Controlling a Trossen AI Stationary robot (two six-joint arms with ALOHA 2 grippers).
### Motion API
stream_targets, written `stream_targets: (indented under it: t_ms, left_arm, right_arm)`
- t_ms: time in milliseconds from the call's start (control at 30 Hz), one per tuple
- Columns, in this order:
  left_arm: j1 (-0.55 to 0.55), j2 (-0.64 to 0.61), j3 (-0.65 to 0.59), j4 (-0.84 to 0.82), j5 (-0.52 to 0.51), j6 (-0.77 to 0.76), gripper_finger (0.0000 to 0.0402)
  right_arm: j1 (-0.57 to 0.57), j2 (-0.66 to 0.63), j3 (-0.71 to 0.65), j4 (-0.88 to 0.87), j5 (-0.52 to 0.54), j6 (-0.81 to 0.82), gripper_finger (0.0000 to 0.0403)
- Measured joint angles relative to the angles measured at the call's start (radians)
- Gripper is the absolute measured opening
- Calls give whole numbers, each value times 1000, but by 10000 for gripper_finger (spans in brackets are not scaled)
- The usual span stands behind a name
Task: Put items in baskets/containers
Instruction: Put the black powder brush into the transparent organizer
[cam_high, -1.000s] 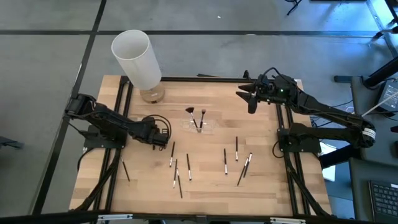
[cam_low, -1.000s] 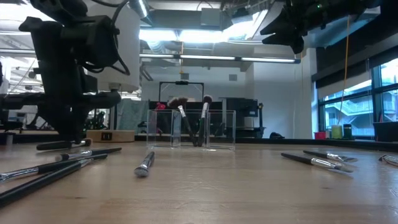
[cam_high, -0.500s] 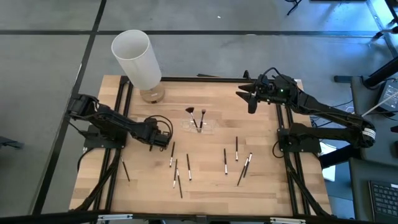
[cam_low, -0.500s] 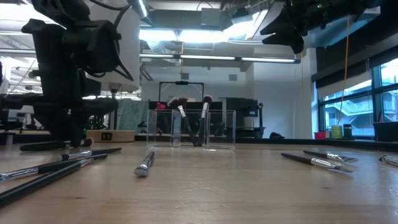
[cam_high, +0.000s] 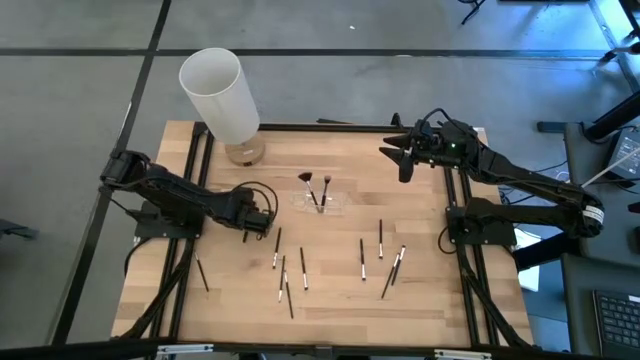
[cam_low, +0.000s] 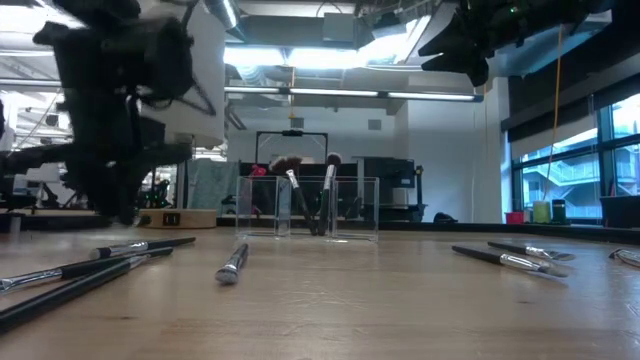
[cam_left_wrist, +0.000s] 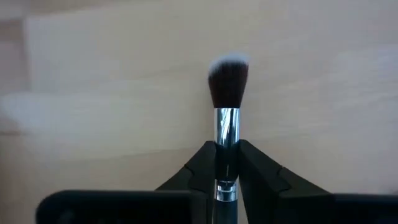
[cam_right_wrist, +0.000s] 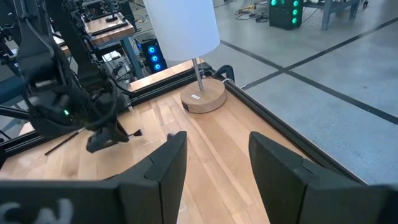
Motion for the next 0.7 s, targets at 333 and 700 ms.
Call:
stream_targets:
  t_ms: [333, 700]
  left_arm:
    - [-28, -119, 168, 27, -318, 178, 58]
    - [-33, 14, 213, 809, -704, 868, 61]
  right_arm:
    - [0, -25, 0, 0, 0, -6, 171]
    - [0, -115, 0, -54, 42, -33, 171]
